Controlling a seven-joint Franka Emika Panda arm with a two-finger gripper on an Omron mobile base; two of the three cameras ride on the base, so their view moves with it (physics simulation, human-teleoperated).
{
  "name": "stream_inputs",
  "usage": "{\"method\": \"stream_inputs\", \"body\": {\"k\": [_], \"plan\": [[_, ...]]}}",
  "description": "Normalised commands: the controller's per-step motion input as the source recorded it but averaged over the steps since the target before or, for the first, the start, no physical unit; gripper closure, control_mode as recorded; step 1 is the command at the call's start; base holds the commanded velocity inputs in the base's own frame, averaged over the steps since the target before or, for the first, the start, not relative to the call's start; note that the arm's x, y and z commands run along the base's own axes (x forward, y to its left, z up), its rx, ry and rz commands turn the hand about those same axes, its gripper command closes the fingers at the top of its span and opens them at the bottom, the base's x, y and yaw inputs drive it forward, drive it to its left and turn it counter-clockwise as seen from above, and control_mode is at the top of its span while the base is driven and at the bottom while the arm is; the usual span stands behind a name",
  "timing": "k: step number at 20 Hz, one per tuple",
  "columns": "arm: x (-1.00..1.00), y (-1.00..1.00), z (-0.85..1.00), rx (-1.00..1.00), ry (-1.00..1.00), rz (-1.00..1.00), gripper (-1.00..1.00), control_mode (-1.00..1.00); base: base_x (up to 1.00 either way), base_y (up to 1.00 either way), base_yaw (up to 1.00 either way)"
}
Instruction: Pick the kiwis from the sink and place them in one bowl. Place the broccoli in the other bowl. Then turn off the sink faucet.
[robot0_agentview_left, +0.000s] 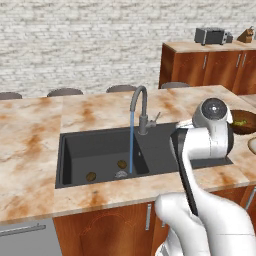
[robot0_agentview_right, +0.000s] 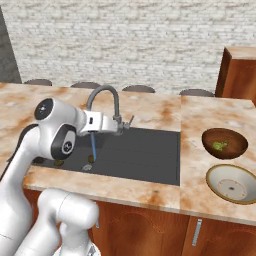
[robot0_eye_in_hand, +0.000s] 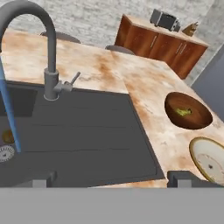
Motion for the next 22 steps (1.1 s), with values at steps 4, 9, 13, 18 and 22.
{"method": "stream_inputs", "body": {"k": [4, 9, 13, 18, 22], "plan": [[-0.25, 1.00, -0.05, 0.02, 0.07, 0.25, -1.00, -1.00, 0.00, 0.00, 0.00], [-0.25, 1.00, -0.03, 0.03, 0.14, 0.25, -1.00, -1.00, 0.00, 0.00, 0.00], [-0.19, 1.00, -0.06, 0.05, 0.17, 0.23, -1.00, -1.00, 0.00, 0.00, 0.00], [-0.12, 1.00, -0.13, 0.05, 0.14, 0.18, -1.00, -1.00, 0.00, 0.00, 0.00], [0.00, 0.68, -0.16, 0.00, 0.14, 0.02, -1.00, -1.00, 0.00, 0.00, 0.00]]}}
